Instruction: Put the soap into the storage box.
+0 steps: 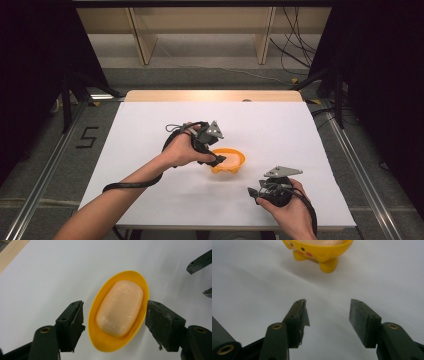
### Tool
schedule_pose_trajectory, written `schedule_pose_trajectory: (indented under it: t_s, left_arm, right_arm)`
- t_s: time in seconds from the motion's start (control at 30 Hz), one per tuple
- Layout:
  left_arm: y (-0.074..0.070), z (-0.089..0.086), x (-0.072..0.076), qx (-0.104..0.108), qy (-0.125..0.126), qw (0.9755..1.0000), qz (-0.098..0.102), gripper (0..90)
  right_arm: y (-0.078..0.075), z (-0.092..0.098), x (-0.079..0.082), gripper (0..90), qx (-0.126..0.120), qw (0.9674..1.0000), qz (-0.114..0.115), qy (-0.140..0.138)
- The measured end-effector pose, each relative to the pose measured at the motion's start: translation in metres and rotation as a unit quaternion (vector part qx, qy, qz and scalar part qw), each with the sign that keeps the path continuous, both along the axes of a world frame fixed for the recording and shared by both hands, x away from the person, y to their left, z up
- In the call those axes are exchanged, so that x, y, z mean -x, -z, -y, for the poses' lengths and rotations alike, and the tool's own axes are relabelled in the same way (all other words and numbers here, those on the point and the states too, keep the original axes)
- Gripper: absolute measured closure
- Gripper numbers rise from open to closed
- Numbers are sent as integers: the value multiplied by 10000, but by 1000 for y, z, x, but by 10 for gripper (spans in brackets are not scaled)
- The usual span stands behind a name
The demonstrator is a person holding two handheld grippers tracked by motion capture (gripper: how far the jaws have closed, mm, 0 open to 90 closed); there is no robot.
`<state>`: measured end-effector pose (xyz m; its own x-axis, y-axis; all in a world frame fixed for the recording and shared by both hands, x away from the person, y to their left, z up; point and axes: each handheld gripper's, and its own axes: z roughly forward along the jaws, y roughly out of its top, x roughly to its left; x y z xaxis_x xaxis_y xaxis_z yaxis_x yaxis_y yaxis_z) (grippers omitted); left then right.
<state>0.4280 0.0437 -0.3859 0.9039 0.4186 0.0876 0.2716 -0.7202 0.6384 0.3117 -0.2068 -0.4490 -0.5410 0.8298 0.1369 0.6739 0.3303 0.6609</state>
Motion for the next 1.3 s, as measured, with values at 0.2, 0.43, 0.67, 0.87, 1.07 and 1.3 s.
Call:
schedule_pose_trajectory:
  t_s: [0.2, 0.43, 0.67, 0.87, 1.07, 1.3]
  left_arm:
    - [-5, -29, 10, 154, -274, 9995, -19, 310]
    - [-6, -71, 26, 234, -570, 9981, -55, 312]
    - [7, -104, 44, 444, -916, 9948, -81, 320]
    - [35, -136, 65, 442, -1199, 9916, -220, 321]
    - [68, -166, 87, 483, -1529, 9869, -168, 333]
    - [76, -180, 106, 424, -1606, 9861, -91, 339]
  right_arm:
    - [0, 1, -1, 483, 23, 10000, 33, -17]
    - [0, 1, -1, 482, 32, 10000, 28, -13]
    - [0, -1, 0, 482, 14, 10000, -32, 37]
    - [1, 0, -1, 481, 46, 10000, -26, 12]
    - [2, 0, -1, 480, 37, 9999, -65, 86]
    - [2, 0, -1, 478, 47, 9999, -113, 19]
